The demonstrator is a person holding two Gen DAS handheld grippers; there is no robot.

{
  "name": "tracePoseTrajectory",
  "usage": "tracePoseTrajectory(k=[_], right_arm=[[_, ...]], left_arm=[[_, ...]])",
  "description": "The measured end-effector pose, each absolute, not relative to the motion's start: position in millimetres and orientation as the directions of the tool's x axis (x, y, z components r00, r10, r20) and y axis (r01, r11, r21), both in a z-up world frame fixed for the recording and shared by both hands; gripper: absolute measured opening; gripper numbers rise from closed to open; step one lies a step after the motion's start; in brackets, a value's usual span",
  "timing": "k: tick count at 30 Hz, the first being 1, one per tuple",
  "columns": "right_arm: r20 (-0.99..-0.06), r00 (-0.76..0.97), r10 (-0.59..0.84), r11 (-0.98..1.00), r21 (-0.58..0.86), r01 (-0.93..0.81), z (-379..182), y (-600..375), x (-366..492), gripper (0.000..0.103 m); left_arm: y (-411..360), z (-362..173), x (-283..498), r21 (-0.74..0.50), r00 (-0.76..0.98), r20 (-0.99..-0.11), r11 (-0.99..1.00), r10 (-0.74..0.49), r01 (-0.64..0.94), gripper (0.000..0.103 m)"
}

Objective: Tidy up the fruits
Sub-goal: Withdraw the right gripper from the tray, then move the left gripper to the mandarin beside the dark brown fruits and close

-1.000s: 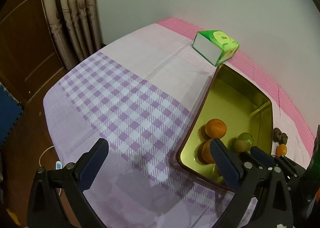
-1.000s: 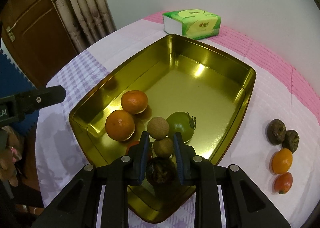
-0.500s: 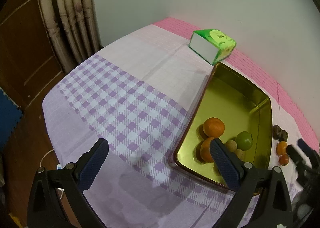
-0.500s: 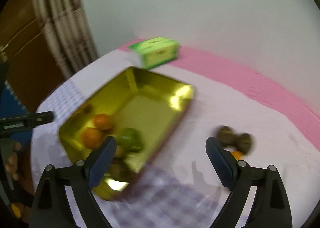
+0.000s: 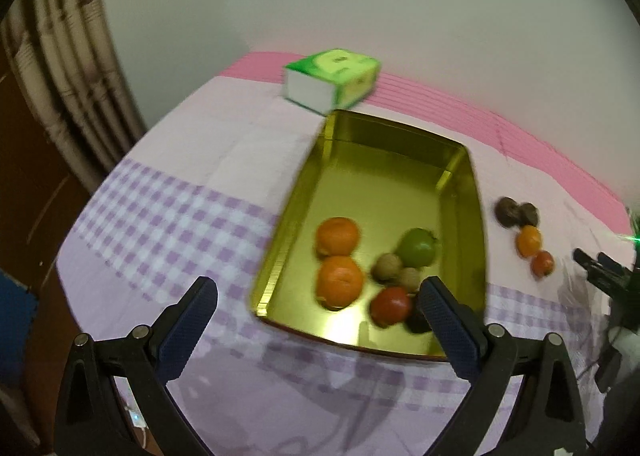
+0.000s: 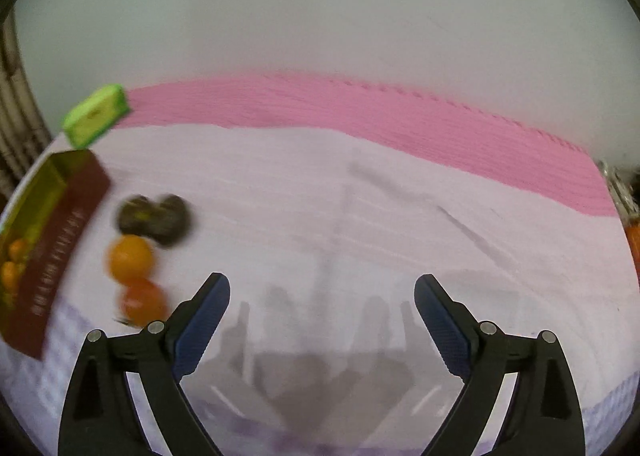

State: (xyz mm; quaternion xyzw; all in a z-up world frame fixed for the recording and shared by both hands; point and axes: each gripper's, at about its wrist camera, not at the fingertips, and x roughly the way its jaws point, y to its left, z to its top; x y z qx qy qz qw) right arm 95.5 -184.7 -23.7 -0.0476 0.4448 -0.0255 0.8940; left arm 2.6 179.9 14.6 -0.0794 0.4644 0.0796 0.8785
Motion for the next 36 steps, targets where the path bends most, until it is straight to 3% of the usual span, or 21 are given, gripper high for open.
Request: tracePoseTrajectory(k=[7, 13, 36], right_arm=[[-0.802, 0.592, -0.082, 0.994, -0.108, -0.009, -42, -203, 102, 0.096], [-0.805, 0.591, -0.05, 0.996, -0.084, -0.031, -44, -213, 105, 0.103], [-0.806, 0.59, -0.035, 0.994, -0.09, -0.064, -45, -212, 98, 0.103]], left_arm=[[123, 20, 26, -0.098, 0.547, -0.836, 0.99, -0.026, -0.103, 0.1], [71, 19, 58, -0.109, 0.515, -0.853, 0.994, -0.088, -0.011, 0.099], [-10, -19, 143, -0.176, 0.31, -0.928, 0.976, -0.208, 0.13, 0.068]])
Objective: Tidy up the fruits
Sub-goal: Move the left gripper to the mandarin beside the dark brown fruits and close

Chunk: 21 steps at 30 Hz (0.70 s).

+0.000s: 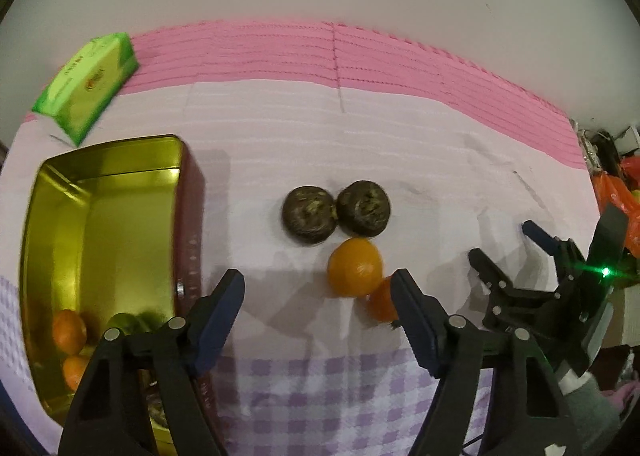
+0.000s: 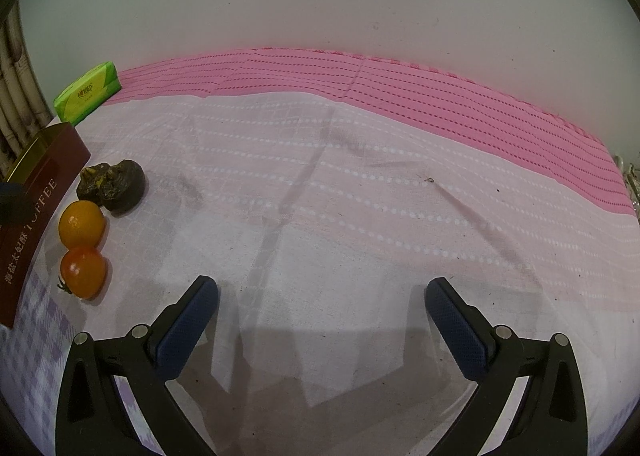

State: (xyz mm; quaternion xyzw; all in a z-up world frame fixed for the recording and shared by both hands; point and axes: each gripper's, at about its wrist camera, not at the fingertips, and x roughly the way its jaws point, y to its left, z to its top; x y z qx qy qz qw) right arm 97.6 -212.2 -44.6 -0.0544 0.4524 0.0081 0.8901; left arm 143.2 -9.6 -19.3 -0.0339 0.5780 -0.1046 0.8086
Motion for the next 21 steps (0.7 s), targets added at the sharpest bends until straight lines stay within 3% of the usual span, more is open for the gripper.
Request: tracePoseTrajectory(k=[10, 21], right_arm=[[-0.806, 0.59, -0.035, 0.994, -0.089, -0.064, -45, -212, 98, 0.103], [-0.807, 0.59, -0.035, 0.994, -0.089, -0.064, -45, -212, 98, 0.103]], left_arm=[[-23, -37, 168, -0.237, 0.223, -0.94, 0.965, -0.257, 0.115, 0.06], [-29, -56, 173, -0.236, 0.174, -0.952, 0.965, -0.253, 0.111, 0.034]])
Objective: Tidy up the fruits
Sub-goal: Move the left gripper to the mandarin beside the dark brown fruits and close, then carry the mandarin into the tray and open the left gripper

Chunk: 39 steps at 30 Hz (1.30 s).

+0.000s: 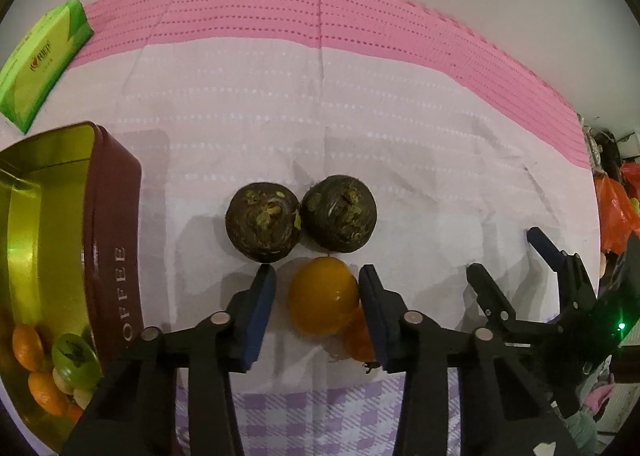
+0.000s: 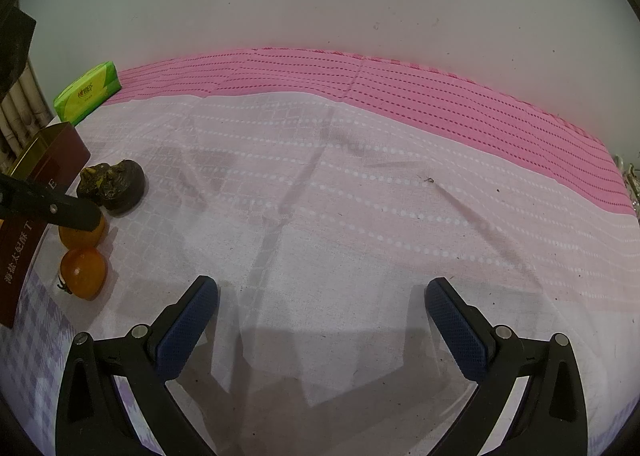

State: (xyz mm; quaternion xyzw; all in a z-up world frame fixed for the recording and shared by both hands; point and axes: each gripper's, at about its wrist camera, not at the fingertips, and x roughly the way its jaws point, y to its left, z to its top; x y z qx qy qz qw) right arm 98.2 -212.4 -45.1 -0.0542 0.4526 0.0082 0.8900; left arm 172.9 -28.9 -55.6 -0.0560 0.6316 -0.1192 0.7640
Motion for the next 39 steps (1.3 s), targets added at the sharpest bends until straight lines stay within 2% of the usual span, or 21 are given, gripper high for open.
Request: tracePoseTrajectory(k=[12, 27, 39], right_arm=[[-0.806, 0.59, -0.034, 0.994, -0.089, -0.064, -45, -213, 98, 0.103], [-0.806, 0.59, -0.034, 0.994, -0.089, -0.064, -45, -213, 98, 0.103], [-0.806, 0.59, -0.034, 0.994, -0.089, -0.064, -45, -214, 98, 0.103]], left_arm=[[-16, -49, 153, -0.237, 0.189, -0.949, 0.966, -0.252, 0.098, 0.031], [11, -2, 110, -0.246, 0.288, -0.922, 0.966, -0.26, 0.085, 0.031], [68, 23, 78, -0.174, 0.384, -0.907, 0.984, -0.172, 0.031, 0.031]])
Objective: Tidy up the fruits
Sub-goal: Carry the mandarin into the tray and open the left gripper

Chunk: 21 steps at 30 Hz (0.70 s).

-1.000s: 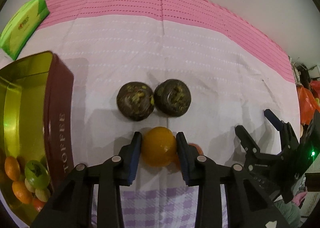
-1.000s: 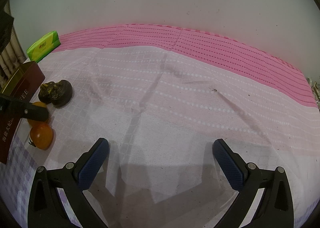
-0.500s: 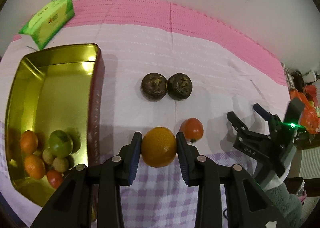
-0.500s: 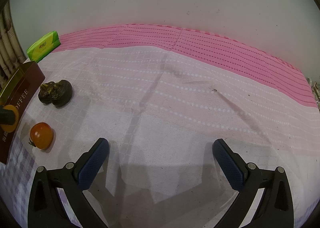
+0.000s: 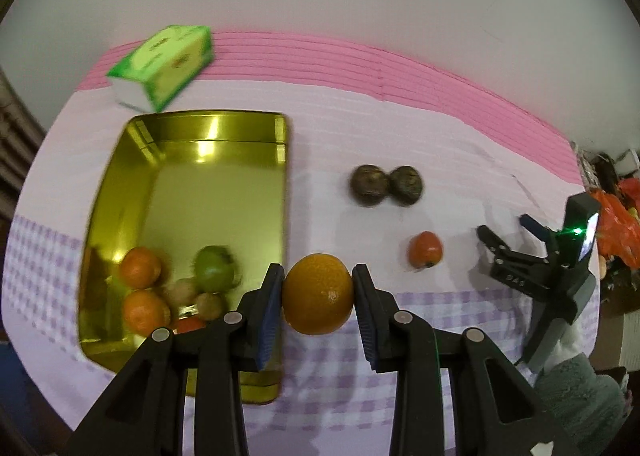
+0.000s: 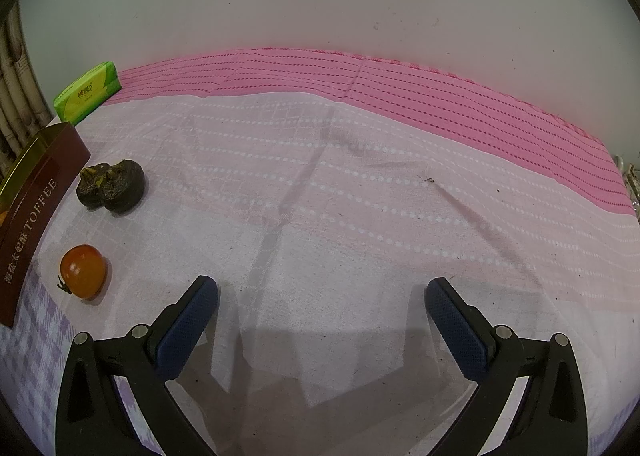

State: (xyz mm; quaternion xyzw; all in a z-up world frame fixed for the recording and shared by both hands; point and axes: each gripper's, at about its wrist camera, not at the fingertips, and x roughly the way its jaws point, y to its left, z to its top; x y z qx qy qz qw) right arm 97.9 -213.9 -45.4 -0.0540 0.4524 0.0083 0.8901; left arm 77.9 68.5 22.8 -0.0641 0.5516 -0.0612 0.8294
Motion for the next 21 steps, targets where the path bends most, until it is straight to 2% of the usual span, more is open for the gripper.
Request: tracePoseTrajectory(k=[21], right_arm=[[-0.806, 0.591, -0.034, 0.994, -0.088, -0.064, -46, -214, 98, 0.103]], left_arm=[[158, 7, 55, -0.135, 0.382, -0.923, 0.975, -0.058, -0.177, 0.031]])
